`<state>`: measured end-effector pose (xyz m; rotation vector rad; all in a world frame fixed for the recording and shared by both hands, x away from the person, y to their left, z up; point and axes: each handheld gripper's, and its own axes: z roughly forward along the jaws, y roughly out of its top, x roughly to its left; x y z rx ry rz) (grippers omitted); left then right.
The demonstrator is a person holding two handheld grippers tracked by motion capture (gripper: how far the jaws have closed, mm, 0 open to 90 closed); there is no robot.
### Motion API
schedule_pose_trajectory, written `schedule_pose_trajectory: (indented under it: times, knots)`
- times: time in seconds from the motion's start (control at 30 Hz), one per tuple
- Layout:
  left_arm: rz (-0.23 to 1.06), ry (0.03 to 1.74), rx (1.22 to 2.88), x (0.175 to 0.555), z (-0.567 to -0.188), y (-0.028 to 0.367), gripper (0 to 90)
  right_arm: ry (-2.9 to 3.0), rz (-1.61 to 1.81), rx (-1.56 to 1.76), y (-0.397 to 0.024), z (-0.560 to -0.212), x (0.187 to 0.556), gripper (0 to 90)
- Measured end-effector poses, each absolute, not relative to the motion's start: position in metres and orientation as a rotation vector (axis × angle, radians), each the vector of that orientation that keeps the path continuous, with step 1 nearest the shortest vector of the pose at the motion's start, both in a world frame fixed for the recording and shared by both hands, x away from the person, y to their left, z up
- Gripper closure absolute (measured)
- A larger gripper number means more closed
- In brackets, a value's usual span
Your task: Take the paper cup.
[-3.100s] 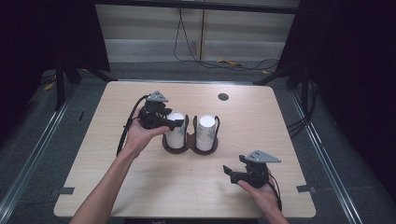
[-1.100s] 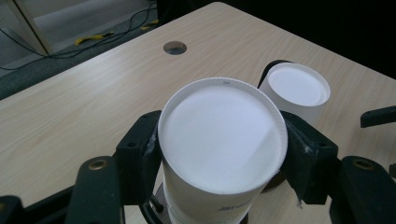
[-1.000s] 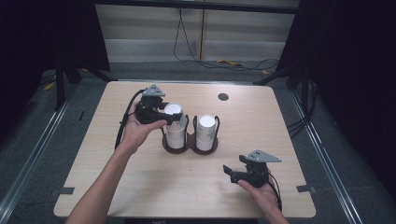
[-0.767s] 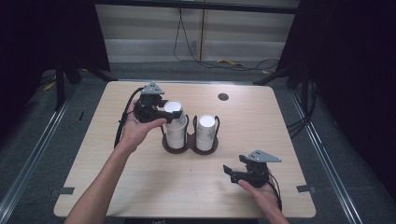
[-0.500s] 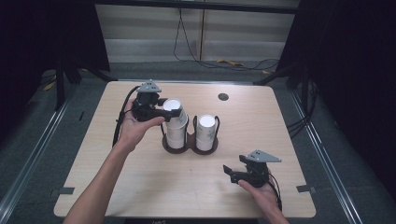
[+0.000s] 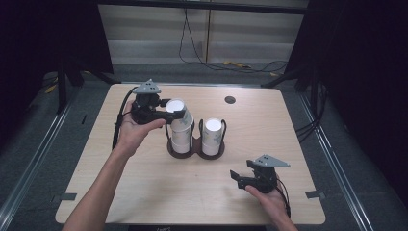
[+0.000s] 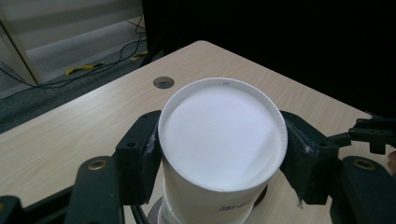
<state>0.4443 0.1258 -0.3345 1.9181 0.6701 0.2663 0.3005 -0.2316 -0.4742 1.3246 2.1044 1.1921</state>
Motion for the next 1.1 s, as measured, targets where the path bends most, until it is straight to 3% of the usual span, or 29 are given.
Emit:
schedule_pose_trajectory:
  times: [0.73, 1.1]
  knots:
    - [0.284, 0.589, 1.889, 0.420, -0.332, 0.137, 35.4, 2.099, 1.207, 1.330, -0.232, -0.474, 0.300, 21.5]
    - [0.200, 0.553, 1.825, 0.407, -0.343, 0.141, 35.2, 2.116, 1.253, 1.274, -0.229, -0.468, 0.297, 19.1]
